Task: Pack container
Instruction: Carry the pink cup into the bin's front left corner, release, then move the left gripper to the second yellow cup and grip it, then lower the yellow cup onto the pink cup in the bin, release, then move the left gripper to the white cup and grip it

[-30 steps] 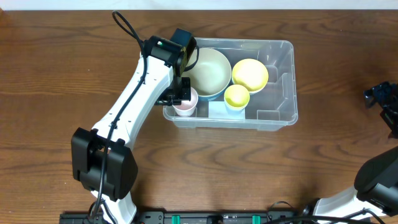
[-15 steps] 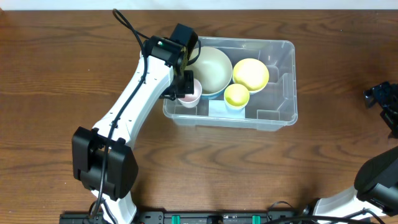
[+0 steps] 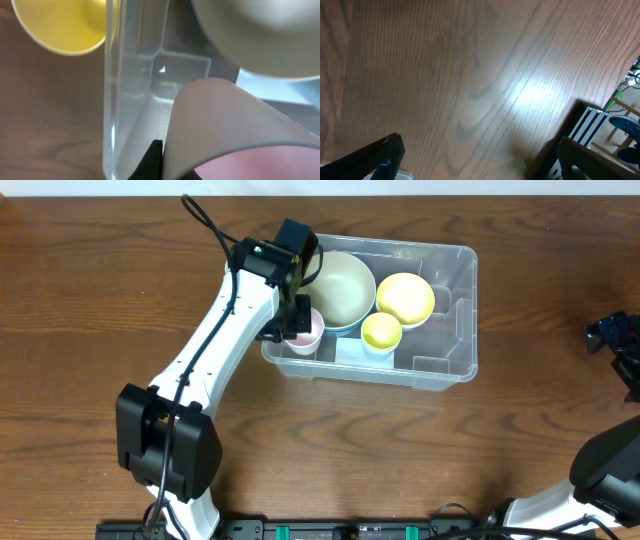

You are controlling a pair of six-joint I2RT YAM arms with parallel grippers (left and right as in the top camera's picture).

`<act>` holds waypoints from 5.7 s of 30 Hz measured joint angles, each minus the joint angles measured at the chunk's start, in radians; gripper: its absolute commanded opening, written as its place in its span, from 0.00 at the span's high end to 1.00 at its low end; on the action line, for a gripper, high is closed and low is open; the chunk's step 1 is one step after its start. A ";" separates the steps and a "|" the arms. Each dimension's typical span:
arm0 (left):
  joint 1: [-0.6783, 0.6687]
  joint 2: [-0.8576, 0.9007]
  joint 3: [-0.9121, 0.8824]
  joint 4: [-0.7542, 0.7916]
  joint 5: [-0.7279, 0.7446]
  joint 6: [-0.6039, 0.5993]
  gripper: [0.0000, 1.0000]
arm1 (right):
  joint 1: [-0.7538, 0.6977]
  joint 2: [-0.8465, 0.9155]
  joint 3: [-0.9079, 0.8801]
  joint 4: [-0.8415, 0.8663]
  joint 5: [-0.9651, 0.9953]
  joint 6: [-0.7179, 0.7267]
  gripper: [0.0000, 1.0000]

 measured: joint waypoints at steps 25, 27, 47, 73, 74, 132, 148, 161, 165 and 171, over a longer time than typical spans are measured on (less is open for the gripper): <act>0.002 0.000 0.003 0.006 0.000 0.017 0.59 | 0.000 0.000 0.000 0.000 0.000 0.000 0.01; 0.008 0.000 0.016 -0.002 0.002 0.023 0.55 | 0.000 0.000 0.000 0.000 0.000 0.000 0.01; 0.345 -0.058 0.116 -0.019 0.003 0.026 0.16 | 0.000 0.000 0.000 0.000 0.000 0.000 0.01; 0.349 0.286 0.113 0.027 0.004 0.047 0.94 | 0.000 0.000 0.000 0.000 0.000 0.000 0.01; 0.349 0.286 0.113 0.028 0.005 0.047 0.94 | 0.000 0.000 0.000 0.000 0.000 0.000 0.01; 0.039 -0.118 0.103 -0.032 0.101 0.045 0.94 | 0.000 0.000 0.000 0.000 0.000 0.000 0.01; 0.039 -0.068 0.072 -0.054 0.102 0.045 0.94 | 0.000 0.000 0.000 0.000 0.000 0.000 0.01; 0.012 -0.030 0.068 -0.046 0.106 0.050 0.94 | 0.000 0.000 0.000 0.000 0.000 0.000 0.01; 0.010 -0.030 0.068 -0.046 0.106 0.052 0.94 | 0.000 0.000 0.000 0.000 0.000 0.000 0.01; 0.010 -0.030 0.068 -0.045 0.106 0.053 0.92 | 0.000 0.000 0.000 0.000 0.000 0.000 0.01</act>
